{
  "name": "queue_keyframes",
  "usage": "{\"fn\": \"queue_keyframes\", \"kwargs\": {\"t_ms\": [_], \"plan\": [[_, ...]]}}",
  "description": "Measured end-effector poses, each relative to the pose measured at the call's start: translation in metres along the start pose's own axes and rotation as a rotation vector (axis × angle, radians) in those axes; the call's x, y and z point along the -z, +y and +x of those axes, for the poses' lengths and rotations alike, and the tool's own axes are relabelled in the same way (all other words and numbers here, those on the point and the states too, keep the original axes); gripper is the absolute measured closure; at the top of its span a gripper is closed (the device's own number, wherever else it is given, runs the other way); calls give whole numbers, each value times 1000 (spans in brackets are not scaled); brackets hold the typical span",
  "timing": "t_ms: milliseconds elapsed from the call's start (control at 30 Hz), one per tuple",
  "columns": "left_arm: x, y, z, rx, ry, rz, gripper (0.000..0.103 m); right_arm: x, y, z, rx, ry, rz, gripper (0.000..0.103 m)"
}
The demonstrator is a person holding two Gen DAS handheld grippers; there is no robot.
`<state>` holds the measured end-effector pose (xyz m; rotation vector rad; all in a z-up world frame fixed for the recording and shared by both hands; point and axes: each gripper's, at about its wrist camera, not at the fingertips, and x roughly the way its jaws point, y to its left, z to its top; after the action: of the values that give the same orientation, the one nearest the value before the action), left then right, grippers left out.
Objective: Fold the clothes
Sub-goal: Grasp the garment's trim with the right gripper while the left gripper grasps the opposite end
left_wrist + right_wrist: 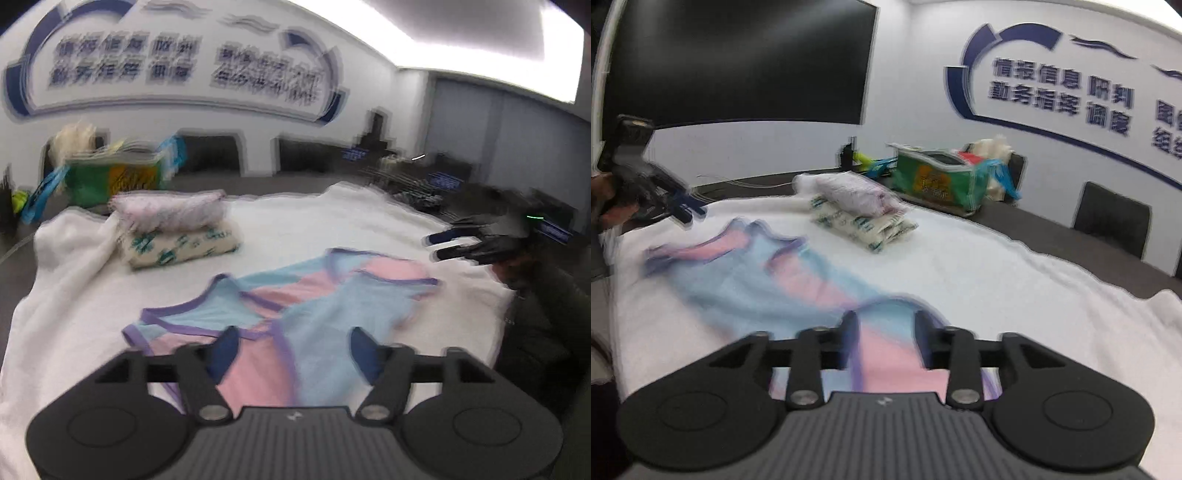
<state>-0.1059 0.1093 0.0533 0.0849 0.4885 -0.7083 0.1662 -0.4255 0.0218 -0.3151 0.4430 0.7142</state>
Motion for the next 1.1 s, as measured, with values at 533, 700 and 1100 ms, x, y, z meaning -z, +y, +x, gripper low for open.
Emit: {"fn": "queue_keyframes", "kwargs": {"t_ms": [533,700,1100], "plan": [[33,20,9,37,157,82,94,50,-13,10,27,86,130,92],[21,81,-15,27,9,-267,92,49,-12,13,37,101,120,92],[49,43,-51,12,-105,-252,25,47,-18,-2,36,67,149,91]]}}
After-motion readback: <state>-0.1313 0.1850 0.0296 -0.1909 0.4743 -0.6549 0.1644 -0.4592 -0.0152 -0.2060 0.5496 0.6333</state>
